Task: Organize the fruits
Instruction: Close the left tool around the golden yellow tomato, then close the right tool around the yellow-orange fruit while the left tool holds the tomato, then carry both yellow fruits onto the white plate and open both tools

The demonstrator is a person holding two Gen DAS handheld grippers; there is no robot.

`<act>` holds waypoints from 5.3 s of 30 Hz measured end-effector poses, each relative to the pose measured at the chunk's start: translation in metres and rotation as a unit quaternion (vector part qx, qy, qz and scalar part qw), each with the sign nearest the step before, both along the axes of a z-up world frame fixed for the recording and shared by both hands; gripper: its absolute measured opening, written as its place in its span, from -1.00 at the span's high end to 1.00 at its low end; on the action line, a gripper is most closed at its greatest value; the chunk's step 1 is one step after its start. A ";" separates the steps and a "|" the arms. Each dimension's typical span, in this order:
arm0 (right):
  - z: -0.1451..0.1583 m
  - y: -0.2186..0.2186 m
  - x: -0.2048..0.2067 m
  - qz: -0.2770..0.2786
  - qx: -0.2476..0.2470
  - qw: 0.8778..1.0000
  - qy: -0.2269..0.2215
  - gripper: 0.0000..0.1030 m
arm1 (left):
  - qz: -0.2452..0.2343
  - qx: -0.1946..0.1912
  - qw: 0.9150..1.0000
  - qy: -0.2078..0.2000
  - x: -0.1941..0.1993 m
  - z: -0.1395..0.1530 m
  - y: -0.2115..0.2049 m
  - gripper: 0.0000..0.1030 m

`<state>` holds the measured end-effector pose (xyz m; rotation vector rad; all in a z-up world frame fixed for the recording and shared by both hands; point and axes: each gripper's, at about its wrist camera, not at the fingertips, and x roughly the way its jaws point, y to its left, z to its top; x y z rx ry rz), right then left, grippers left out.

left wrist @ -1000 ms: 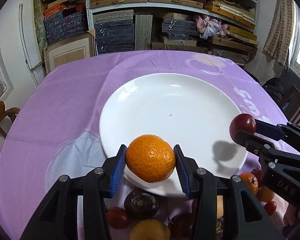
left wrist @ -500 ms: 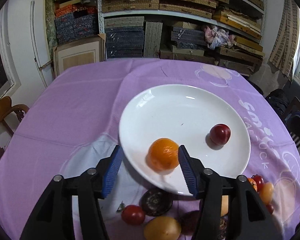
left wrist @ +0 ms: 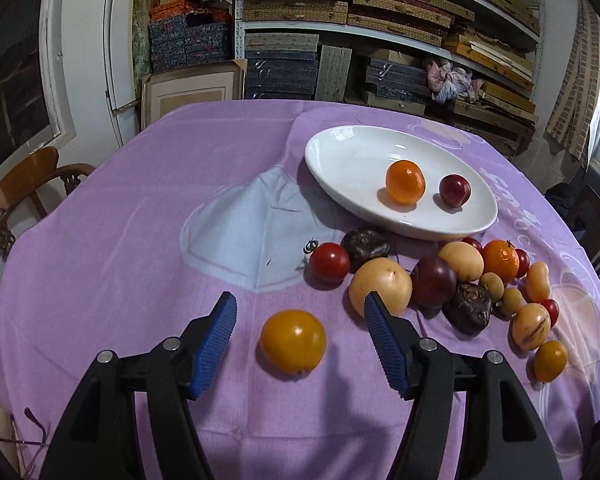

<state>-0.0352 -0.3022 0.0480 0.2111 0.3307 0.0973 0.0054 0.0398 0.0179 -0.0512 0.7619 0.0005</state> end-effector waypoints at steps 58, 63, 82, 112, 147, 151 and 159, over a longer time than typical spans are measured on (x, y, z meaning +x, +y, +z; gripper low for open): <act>-0.017 0.039 0.009 0.044 -0.049 0.996 0.052 -0.92 | -0.005 0.023 1.000 -0.002 -0.001 -0.014 0.003 0.24; -0.024 0.049 -0.001 0.071 -0.061 0.991 0.094 -0.92 | -0.004 0.022 1.000 -0.021 -0.009 -0.006 0.003 0.24; -0.059 0.094 -0.011 0.124 -0.142 0.961 0.201 -0.35 | -0.028 0.009 0.999 -0.037 -0.024 0.002 -0.003 0.24; -0.060 0.093 0.001 0.154 -0.113 0.957 0.219 0.28 | -0.028 0.015 0.999 -0.022 -0.017 -0.005 -0.004 0.24; -0.015 0.146 0.188 0.166 -0.134 0.956 0.199 0.24 | -0.049 0.029 0.998 0.035 0.162 0.006 -0.055 0.12; 0.022 0.118 0.152 0.145 -0.111 0.972 0.148 -0.09 | -0.032 0.023 0.999 0.008 0.136 0.033 -0.034 -0.19; 0.022 0.066 0.055 0.054 -0.106 0.992 0.036 -0.91 | -0.025 0.025 0.999 0.007 0.058 0.030 -0.011 -0.51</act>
